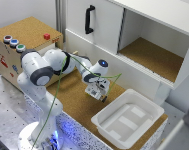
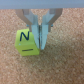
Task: Sweep the yellow block to the left
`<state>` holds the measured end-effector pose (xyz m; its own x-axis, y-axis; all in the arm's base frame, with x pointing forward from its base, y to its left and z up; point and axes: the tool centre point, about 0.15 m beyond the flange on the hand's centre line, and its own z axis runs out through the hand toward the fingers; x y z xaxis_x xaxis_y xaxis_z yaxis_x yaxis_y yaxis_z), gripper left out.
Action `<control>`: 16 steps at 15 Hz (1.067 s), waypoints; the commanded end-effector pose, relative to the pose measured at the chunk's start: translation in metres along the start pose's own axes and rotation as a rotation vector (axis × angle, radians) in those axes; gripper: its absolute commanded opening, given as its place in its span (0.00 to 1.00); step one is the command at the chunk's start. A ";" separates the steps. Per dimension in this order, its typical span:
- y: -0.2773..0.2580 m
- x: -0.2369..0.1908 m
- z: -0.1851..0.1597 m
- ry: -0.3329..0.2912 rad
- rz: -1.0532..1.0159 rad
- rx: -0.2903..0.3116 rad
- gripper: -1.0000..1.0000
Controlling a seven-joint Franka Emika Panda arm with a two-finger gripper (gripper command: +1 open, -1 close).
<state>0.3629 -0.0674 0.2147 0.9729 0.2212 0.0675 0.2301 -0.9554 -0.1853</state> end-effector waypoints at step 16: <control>-0.045 -0.050 -0.076 0.104 -0.006 -0.220 1.00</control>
